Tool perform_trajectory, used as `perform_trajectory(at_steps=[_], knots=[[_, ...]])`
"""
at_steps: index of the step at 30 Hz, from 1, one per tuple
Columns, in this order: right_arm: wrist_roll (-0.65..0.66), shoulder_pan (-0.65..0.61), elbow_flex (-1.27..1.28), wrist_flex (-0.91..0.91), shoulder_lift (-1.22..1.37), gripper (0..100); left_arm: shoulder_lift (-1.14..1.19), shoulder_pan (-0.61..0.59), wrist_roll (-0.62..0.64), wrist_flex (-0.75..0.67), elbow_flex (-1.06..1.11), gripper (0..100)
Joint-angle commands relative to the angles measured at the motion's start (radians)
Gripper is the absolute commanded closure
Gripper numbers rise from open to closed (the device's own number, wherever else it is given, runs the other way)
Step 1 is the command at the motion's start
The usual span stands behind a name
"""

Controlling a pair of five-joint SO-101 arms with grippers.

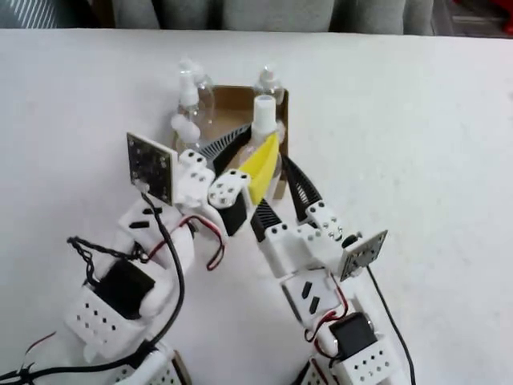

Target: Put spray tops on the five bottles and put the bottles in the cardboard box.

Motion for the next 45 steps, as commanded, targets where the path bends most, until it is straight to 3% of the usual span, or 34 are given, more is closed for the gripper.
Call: perform_trajectory(at_steps=[1, 4, 10, 15, 19, 21, 25, 28, 34, 37, 40, 43, 45], knots=[[-0.008, -0.002, 0.005, 0.002, -0.013, 98.2, -0.03, 0.008, -0.011, 0.031, 0.009, 83], [-0.008, -0.002, 0.005, 0.002, -0.013, 98.2, -0.03, 0.008, -0.011, 0.048, 0.011, 76], [-0.006, -0.002, 0.005, 0.002, -0.013, 98.2, -0.162, 0.008, -0.011, 0.061, 0.02, 76], [-0.006, 0.001, 0.005, 0.002, -0.013, 98.2, -0.302, -0.001, -0.015, 0.161, 0.018, 76], [-0.005, 0.004, 0.005, 0.002, -0.013, 98.2, -0.403, 0.001, -0.114, 0.276, 0.018, 76], [-0.005, 0.027, 0.005, -0.001, -0.013, 98.2, -0.45, 0.004, -0.121, 0.322, 0.018, 80], [-0.005, 0.116, -0.021, -0.005, -0.015, 98.2, -0.489, -0.002, -0.124, 0.341, 0.018, 99], [-0.006, 0.143, -0.046, 0.001, -0.013, 98.2, -0.479, 0.01, -0.118, 0.367, 0.044, 93], [-0.005, 0.191, -0.078, 0.001, -0.013, 98.2, -0.481, 0.199, -0.133, 0.42, 0.157, 98], [-0.005, 0.213, -0.107, 0.001, -0.012, 98.2, -0.481, 0.326, -0.23, 0.456, 0.212, 98], [-0.005, 0.211, -0.13, 0.002, 0.005, 98.2, -0.481, 0.367, -0.256, 0.402, 0.285, 98], [-0.012, 0.211, -0.207, 0.042, 0.091, 98.2, -0.479, 0.364, -0.247, 0.262, 0.391, 98], [-0.089, 0.209, -0.284, 0.113, 0.173, 98.2, -0.479, 0.367, -0.247, 0.163, 0.46, 98]])
